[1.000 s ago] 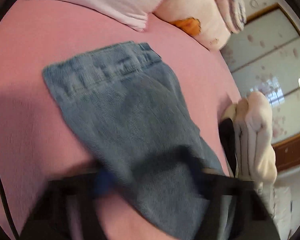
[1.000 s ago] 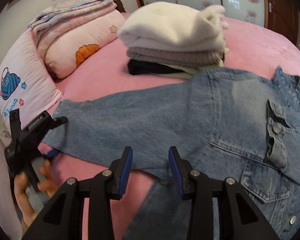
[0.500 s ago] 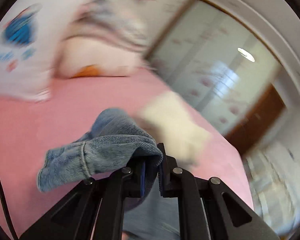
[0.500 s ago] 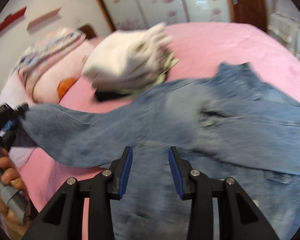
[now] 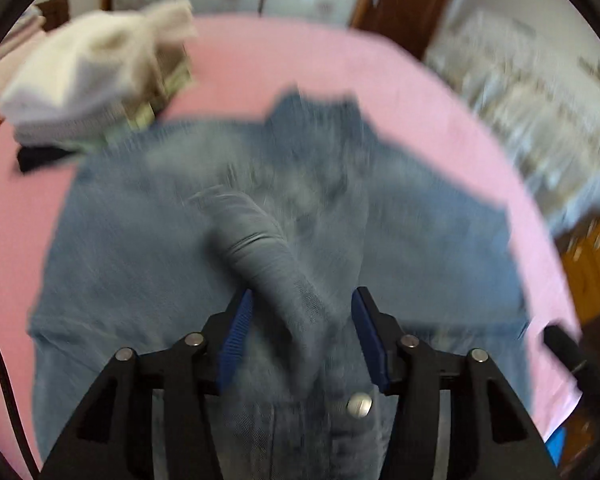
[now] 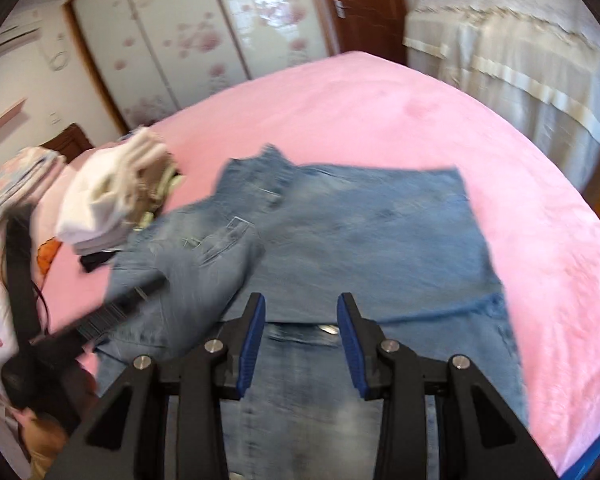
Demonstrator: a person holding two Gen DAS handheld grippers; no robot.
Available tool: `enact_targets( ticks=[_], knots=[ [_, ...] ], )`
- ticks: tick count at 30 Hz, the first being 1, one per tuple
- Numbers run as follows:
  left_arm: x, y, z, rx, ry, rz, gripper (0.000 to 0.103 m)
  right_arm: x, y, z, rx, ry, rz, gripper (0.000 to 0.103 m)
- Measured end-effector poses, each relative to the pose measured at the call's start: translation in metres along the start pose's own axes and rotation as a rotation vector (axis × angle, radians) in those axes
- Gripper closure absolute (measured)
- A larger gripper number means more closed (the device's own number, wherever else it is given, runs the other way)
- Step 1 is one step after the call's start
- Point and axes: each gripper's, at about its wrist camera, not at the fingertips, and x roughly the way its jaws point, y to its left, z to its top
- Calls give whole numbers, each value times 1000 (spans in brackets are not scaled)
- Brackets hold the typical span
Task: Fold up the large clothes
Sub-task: 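Fold the held sleeve across the chest with the left tool and release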
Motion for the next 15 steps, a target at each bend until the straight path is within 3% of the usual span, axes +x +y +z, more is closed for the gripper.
enact_targets(
  ticks=[2, 5, 9, 13, 15],
  knots=[
    [5, 0, -15, -1, 43, -7, 53, 5, -11, -5, 17, 26, 1, 65],
    [-13, 4, -25, 7, 32, -44, 50, 9, -12, -10, 13, 39, 22, 65],
    [-71, 39, -38, -2, -65, -1, 22, 10, 6, -10, -27, 45, 75, 65],
    [-94, 79, -35, -92, -98, 48, 21, 17, 40, -10, -107, 51, 129, 63],
    [-97, 105, -37, -157, -107, 49, 21, 22, 59, -10, -154, 55, 153, 55]
  ],
)
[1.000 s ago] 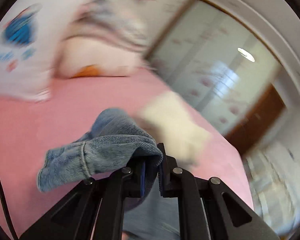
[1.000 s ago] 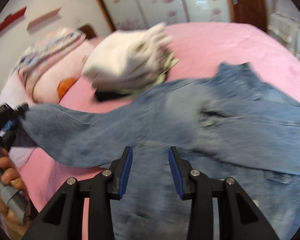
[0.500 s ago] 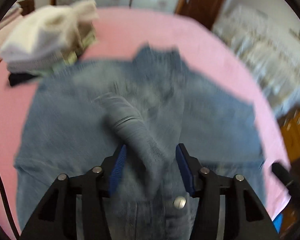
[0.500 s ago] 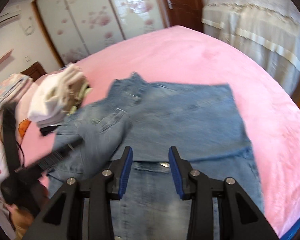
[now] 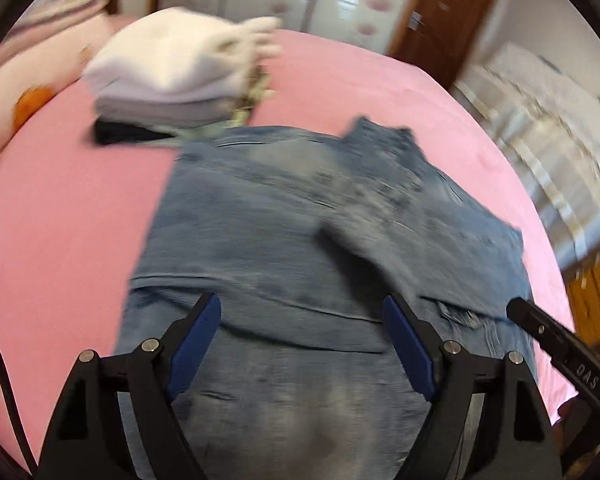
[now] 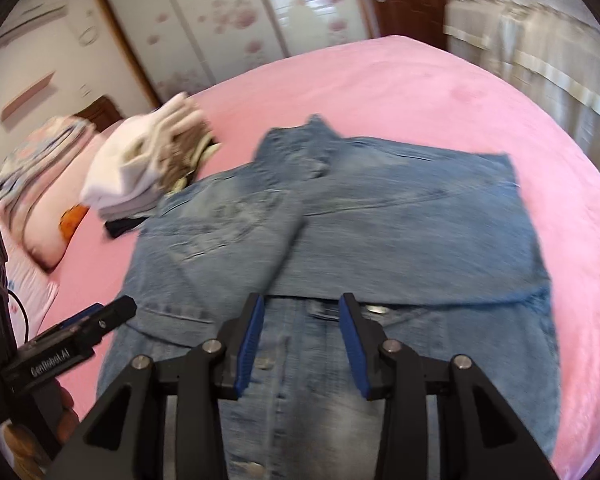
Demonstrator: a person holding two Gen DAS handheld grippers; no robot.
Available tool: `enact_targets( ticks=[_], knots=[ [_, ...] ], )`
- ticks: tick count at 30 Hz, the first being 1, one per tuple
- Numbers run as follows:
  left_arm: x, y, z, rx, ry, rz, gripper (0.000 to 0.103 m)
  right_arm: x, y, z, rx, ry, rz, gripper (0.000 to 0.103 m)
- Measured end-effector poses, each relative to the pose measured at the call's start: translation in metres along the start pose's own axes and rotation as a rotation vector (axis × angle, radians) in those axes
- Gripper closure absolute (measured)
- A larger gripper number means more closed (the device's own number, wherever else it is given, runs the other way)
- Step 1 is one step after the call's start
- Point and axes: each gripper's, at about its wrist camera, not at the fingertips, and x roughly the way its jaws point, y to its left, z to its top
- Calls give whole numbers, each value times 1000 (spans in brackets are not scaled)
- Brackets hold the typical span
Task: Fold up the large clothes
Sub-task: 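Fold the held sleeve across the chest with the left tool and release, then grasp the folded sleeve cuff with the right tool and straighten it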
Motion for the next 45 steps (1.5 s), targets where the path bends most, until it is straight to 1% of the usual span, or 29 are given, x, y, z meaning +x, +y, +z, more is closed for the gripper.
enact_targets(
  ticks=[2, 6, 9, 12, 13, 14, 16, 17, 18, 19, 20, 21, 22, 23, 25, 27, 28, 30, 31, 32, 33, 34, 36, 38, 39, 41, 42, 44, 45],
  knots=[
    [4, 25, 0, -47, 1, 24, 21, 10, 23, 3, -72, 4, 10, 53],
    [16, 60, -5, -87, 43, 88, 21, 34, 62, 8, -181, 33, 14, 51],
    [27, 73, -9, -95, 65, 96, 21, 58, 86, 9, -257, 62, -12, 51],
    [34, 86, -13, -92, 77, 132, 21, 88, 102, 6, -329, 112, -78, 51],
    [37, 90, -14, -91, 82, 145, 21, 99, 104, 4, -350, 126, -112, 51],
    [39, 93, -15, -90, 86, 154, 21, 108, 105, 2, -368, 136, -164, 51],
    [47, 100, -17, -82, 102, 175, 21, 119, 101, 2, -372, 141, -247, 51],
    [51, 102, -17, -76, 114, 185, 21, 122, 97, 4, -355, 138, -271, 51],
    [56, 103, -17, -72, 124, 198, 21, 122, 93, 6, -338, 138, -273, 54],
    [61, 105, -17, -68, 131, 207, 21, 121, 89, 9, -312, 137, -262, 62],
    [65, 106, -17, -67, 136, 207, 21, 120, 86, 15, -290, 146, -225, 93],
    [69, 107, -16, -68, 137, 205, 21, 120, 85, 20, -279, 156, -212, 97],
    [73, 108, -16, -71, 139, 204, 21, 116, 87, 29, -268, 144, -196, 97],
    [75, 108, -15, -72, 138, 205, 21, 109, 91, 40, -267, 112, -175, 97],
    [79, 106, -13, -82, 130, 203, 21, 90, 104, 61, -281, 26, -131, 97],
    [81, 106, -12, -99, 124, 202, 21, 64, 113, 84, -261, -88, -27, 97],
    [82, 107, -11, -111, 120, 201, 21, 48, 114, 94, -236, -156, 44, 97],
    [82, 108, -10, -138, 106, 200, 21, 21, 107, 108, -171, -287, 140, 97],
    [83, 108, -10, -149, 101, 199, 21, 12, 99, 111, -132, -338, 164, 96],
    [83, 109, -9, -162, 95, 199, 21, 10, 86, 110, -82, -369, 172, 96],
    [84, 109, -9, -171, 92, 199, 21, 14, 74, 106, -40, -366, 162, 95],
    [85, 110, -9, -182, 89, 200, 21, 21, 62, 101, -6, -342, 138, 94],
    [86, 111, -10, -194, 87, 201, 21, 45, 37, 86, 48, -241, 65, 93],
    [86, 110, -10, -181, 89, 204, 21, 78, 4, 59, 86, -68, -18, 92],
    [86, 108, -11, -168, 91, 206, 21, 90, -7, 46, 98, 13, -43, 92],
    [82, 105, -14, -138, 98, 203, 21, 100, -27, 21, 115, 114, -80, 92],
    [80, 104, -16, -125, 99, 198, 21, 100, -32, 16, 118, 126, -79, 87],
    [74, 102, -19, -99, 111, 196, 21, 90, -42, 7, 110, 134, -107, 82],
    [69, 101, -21, -87, 116, 189, 21, 87, -44, 6, 102, 131, -116, 82]
  ],
)
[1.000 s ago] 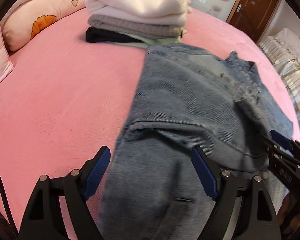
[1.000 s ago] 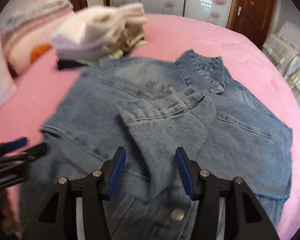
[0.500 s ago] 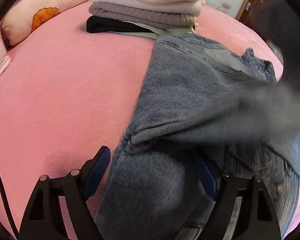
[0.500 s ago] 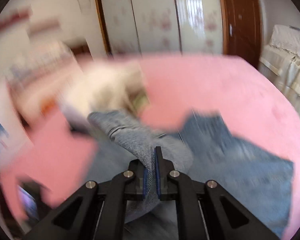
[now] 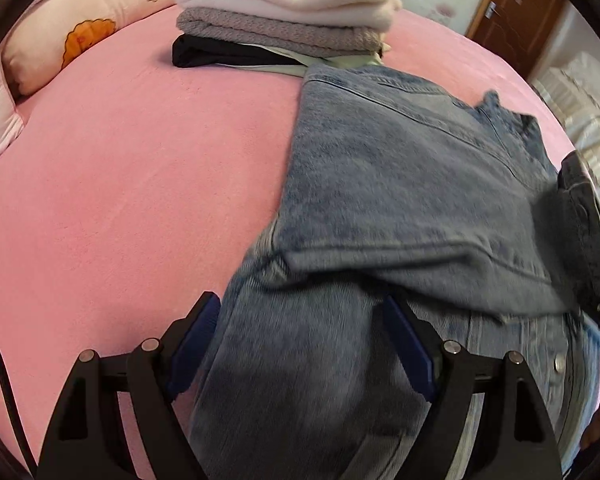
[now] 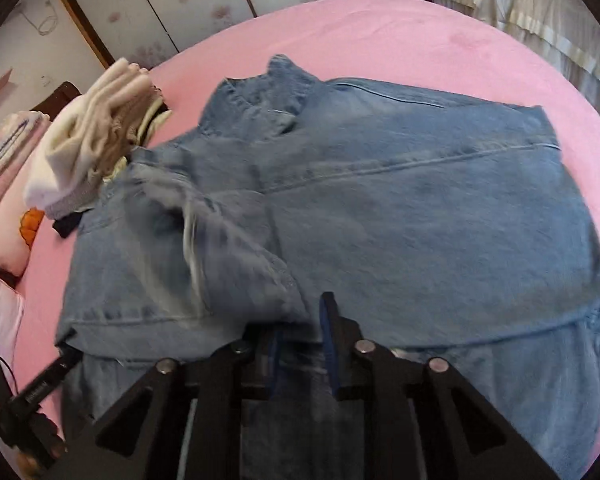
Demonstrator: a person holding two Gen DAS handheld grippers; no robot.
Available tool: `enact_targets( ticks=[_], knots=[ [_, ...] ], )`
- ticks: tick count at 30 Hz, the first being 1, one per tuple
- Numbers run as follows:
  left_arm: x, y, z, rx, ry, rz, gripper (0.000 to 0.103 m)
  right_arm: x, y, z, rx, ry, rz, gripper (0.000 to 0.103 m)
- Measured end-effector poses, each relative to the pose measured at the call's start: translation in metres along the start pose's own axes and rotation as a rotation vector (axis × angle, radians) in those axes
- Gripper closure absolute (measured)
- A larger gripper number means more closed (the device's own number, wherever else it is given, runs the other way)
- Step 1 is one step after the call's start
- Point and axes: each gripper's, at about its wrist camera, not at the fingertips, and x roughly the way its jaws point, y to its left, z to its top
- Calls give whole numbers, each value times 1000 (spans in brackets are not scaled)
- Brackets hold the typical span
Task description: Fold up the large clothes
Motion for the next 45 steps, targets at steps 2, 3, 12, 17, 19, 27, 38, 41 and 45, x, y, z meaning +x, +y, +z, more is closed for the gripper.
enact_targets(
  ticks=[2, 3, 12, 17, 19, 27, 38, 41, 45],
  knots=[
    [-11, 0, -2, 17, -12, -11, 21, -10, -2, 8, -25, -22, -6, 80],
    [-16, 0, -1, 25, -18, -18, 21, -15, 1, 11, -47, -34, -3, 76],
    [-46, -16, 29, 73, -93, -37, 21, -27, 34, 50, -220, -94, 15, 66],
    [-32, -26, 45, 88, -84, -9, 21, -29, 67, 60, -377, -47, 40, 66],
    [-24, -24, 52, 88, -69, -12, 21, -28, 81, 63, -436, -27, 48, 65],
    [23, -8, 82, 66, 30, 3, 21, 7, 131, 67, -686, 156, 20, 62],
    [63, -5, 112, 61, 105, -65, 21, 65, 158, 42, -874, 279, -197, 64],
    [70, -7, 117, 63, 120, -73, 21, 61, 139, 52, -810, 280, -175, 91],
    [72, -9, 127, 77, 120, -71, 21, 26, 94, 82, -604, 167, -89, 93]
  ],
)
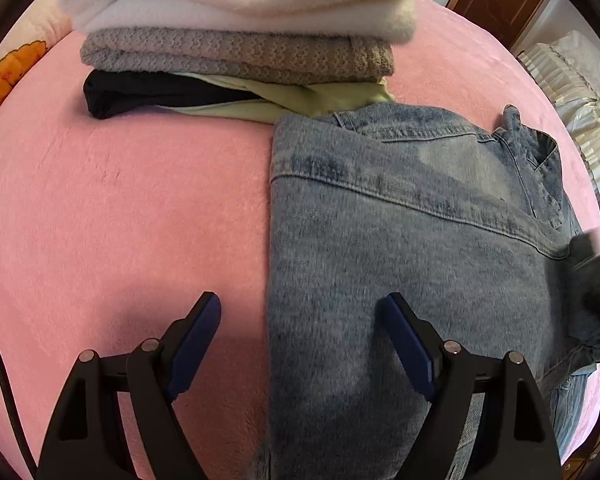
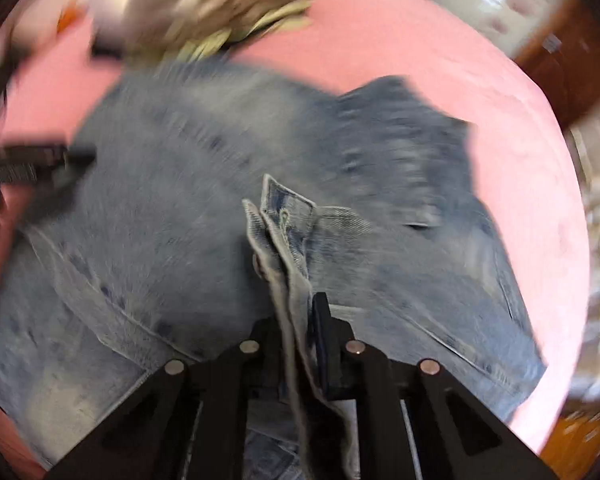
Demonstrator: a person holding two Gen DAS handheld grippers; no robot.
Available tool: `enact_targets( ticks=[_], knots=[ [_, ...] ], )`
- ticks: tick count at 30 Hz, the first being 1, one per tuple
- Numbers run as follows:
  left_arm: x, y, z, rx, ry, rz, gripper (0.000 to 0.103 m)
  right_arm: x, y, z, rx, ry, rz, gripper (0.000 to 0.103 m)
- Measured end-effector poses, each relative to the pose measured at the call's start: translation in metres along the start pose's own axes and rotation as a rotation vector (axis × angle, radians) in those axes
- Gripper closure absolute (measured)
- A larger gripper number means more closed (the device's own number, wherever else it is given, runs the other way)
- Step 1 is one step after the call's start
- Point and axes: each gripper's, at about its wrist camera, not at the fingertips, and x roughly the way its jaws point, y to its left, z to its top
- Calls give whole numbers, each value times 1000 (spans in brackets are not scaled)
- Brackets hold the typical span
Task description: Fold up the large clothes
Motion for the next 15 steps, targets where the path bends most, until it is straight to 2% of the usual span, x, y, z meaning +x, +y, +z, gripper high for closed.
enact_targets(
  ticks=[2, 4, 6, 9, 10, 11, 12, 13, 15],
  knots=[
    [2, -3, 5, 17, 1, 11, 21, -6, -44, -13, 160, -45, 30, 93],
    [5, -5, 9, 29, 7, 21, 21, 2, -79, -29, 286, -47, 70, 93],
    [8, -9, 13, 42, 10, 25, 20, 19, -105, -46, 398, -25, 167, 93],
    [14, -15, 18, 61, 7, 16, 21, 35, -112, -63, 453, -24, 235, 92],
    [16, -18, 19, 70, 1, 10, 27, 39, -112, -66, 459, -34, 239, 92],
    [16, -19, 19, 83, -7, -8, 37, 41, -112, -66, 458, -39, 238, 92],
    [16, -23, 19, 95, -11, -45, 63, 43, -110, -68, 451, -50, 233, 92],
    [16, -26, 20, 98, -15, -32, 76, 44, -110, -69, 444, -59, 229, 92],
    [12, -33, 18, 115, -47, 30, 90, 42, -107, -68, 415, -73, 216, 92]
  ],
)
